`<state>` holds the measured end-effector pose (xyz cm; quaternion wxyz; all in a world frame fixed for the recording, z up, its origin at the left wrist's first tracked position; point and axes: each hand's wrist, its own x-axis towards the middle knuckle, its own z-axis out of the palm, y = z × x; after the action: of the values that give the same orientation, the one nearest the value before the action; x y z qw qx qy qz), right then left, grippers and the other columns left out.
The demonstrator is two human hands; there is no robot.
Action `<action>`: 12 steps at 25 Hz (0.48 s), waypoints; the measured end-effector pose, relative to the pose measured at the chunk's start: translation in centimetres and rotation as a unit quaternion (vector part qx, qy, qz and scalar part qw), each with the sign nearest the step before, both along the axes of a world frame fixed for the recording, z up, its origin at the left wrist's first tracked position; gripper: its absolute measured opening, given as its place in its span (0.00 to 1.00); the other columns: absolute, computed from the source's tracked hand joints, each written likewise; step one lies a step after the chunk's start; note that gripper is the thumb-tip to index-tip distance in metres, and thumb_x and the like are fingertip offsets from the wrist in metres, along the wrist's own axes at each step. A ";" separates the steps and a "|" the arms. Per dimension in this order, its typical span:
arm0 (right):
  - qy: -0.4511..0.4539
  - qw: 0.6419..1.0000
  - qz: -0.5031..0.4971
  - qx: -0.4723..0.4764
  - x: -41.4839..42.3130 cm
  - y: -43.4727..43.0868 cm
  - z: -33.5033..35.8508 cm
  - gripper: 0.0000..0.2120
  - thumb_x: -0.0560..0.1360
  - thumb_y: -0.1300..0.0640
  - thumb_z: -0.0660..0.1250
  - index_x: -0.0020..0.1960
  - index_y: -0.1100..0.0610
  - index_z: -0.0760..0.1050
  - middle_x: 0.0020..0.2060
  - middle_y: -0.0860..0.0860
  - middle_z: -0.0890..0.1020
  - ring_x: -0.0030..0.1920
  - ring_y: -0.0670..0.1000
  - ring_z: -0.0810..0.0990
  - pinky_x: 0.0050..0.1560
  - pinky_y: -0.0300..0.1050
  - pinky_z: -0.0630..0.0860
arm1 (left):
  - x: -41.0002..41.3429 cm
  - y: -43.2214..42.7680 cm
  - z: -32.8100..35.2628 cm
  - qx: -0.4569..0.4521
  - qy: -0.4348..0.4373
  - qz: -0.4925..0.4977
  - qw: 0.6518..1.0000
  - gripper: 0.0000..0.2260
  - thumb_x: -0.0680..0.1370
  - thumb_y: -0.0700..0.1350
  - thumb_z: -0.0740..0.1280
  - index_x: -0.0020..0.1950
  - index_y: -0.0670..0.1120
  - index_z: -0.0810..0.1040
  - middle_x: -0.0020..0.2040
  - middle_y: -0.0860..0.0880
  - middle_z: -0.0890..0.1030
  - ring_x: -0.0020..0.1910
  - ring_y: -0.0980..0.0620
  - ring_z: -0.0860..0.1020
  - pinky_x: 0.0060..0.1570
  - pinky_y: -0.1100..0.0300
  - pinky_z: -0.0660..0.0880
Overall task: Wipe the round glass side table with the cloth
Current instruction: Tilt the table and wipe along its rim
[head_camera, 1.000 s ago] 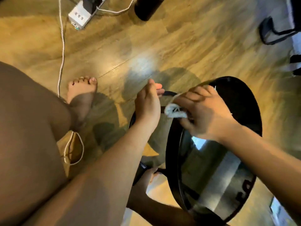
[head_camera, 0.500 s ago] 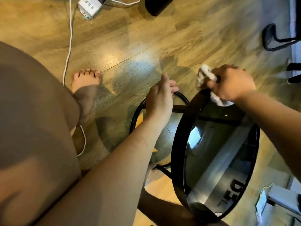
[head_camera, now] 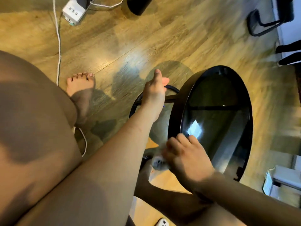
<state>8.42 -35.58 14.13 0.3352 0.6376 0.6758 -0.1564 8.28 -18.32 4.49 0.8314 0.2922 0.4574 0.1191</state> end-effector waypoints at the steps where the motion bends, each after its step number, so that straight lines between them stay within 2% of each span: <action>1: -0.030 0.999 -0.009 0.038 1.1 1.9 -0.5 0.09 0.68 0.50 0.70 0.46 0.53 0.82 0.43 0.53 0.79 0.44 0.59 0.75 0.38 0.51 0.67 | -0.1 -0.2 0.0 -0.001 0.006 -0.001 1.000 0.27 0.84 0.60 0.48 0.55 0.47 0.83 0.48 0.51 0.82 0.52 0.49 0.80 0.47 0.56 0.73; 3: -0.106 0.984 -0.065 0.131 4.0 7.4 -2.2 0.08 0.69 0.50 0.71 0.46 0.53 0.82 0.46 0.56 0.79 0.49 0.61 0.76 0.41 0.52 0.69 | -0.4 -0.3 0.0 -0.009 0.013 0.010 1.000 0.26 0.84 0.60 0.49 0.50 0.48 0.83 0.43 0.53 0.81 0.45 0.54 0.80 0.40 0.60 0.74; 4: -0.145 0.971 -0.117 0.146 5.5 10.0 -2.7 0.10 0.71 0.48 0.70 0.49 0.52 0.82 0.50 0.57 0.79 0.53 0.62 0.75 0.45 0.53 0.70 | -0.4 -0.2 0.2 -0.018 0.012 0.021 1.000 0.25 0.84 0.59 0.50 0.48 0.48 0.83 0.42 0.53 0.81 0.40 0.57 0.81 0.35 0.64 0.74; 6: -0.180 0.950 -0.192 0.167 7.5 12.1 -3.1 0.15 0.72 0.44 0.67 0.55 0.51 0.81 0.55 0.58 0.78 0.59 0.64 0.72 0.50 0.54 0.70 | -0.1 0.1 0.9 -0.009 0.006 0.017 1.000 0.25 0.85 0.57 0.51 0.52 0.45 0.83 0.44 0.50 0.83 0.34 0.61 0.80 0.29 0.70 0.73; 8: -0.172 0.946 -0.202 0.185 6.7 10.7 -3.0 0.16 0.73 0.46 0.66 0.55 0.53 0.80 0.55 0.57 0.78 0.56 0.64 0.73 0.47 0.54 0.68 | 0.2 0.3 1.4 0.042 -0.001 -0.024 0.999 0.25 0.85 0.58 0.50 0.58 0.45 0.82 0.52 0.47 0.83 0.43 0.58 0.81 0.40 0.66 0.75; 10: -0.148 0.956 -0.170 0.190 3.3 6.8 -2.6 0.14 0.72 0.49 0.69 0.54 0.55 0.81 0.53 0.55 0.78 0.50 0.63 0.74 0.42 0.53 0.68 | 0.2 0.6 1.2 0.100 0.006 -0.072 0.992 0.25 0.84 0.59 0.49 0.61 0.47 0.81 0.61 0.47 0.82 0.56 0.53 0.79 0.56 0.58 0.72; 12: -0.088 0.972 -0.152 0.154 -0.9 0.6 -2.1 0.14 0.70 0.51 0.69 0.53 0.54 0.82 0.49 0.55 0.78 0.45 0.61 0.72 0.38 0.52 0.68 | 0.1 0.2 0.8 0.129 0.013 -0.116 0.985 0.25 0.83 0.60 0.51 0.64 0.47 0.80 0.66 0.47 0.80 0.65 0.49 0.76 0.66 0.54 0.69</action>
<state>7.51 -34.99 12.03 0.2630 0.7881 0.5548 -0.0428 8.41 -18.11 5.34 0.7888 0.4498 0.4119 0.0763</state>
